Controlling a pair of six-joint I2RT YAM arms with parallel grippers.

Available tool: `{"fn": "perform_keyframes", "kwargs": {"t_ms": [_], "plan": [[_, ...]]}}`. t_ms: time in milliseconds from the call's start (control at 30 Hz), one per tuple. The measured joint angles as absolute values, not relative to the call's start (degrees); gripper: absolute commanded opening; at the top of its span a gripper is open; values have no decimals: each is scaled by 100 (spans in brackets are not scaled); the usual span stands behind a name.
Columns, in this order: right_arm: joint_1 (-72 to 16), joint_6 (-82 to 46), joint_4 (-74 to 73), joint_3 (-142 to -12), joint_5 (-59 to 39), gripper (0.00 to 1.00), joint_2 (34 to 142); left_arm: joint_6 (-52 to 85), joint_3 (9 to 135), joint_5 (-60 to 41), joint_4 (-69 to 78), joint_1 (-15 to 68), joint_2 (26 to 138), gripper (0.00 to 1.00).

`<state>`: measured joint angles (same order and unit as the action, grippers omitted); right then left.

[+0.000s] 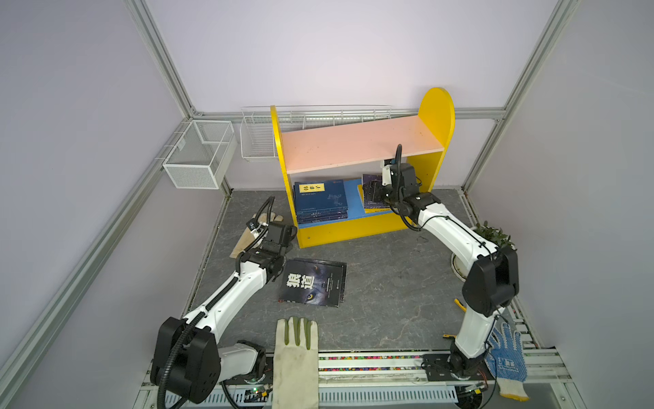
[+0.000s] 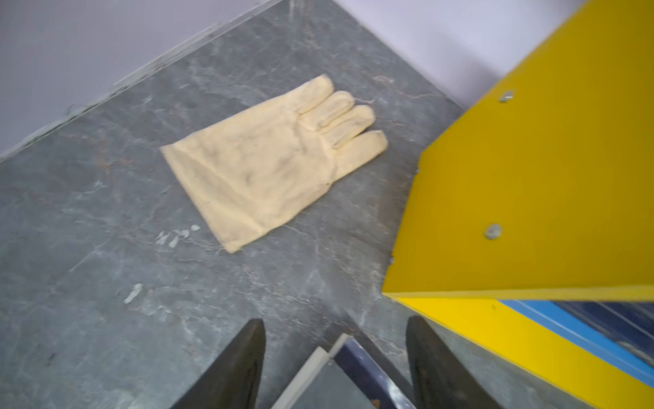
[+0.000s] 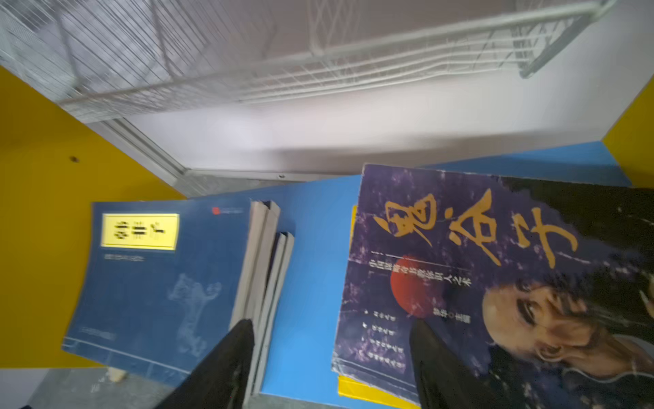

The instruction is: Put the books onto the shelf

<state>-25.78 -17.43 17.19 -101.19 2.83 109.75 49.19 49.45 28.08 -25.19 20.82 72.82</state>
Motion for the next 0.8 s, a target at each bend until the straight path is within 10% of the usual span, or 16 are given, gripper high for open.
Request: {"fn": "perform_keyframes", "kwargs": {"t_ms": [267, 800], "plan": [[-2808, -1107, 2460, -11179, 1378, 73, 12243, 5170, 4799, 2648, -2604, 1929, 7596, 64], [-2779, -1120, 1892, -9594, 1684, 65, 11231, 5231, 4814, 2379, -2698, 1929, 7918, 64]]}}
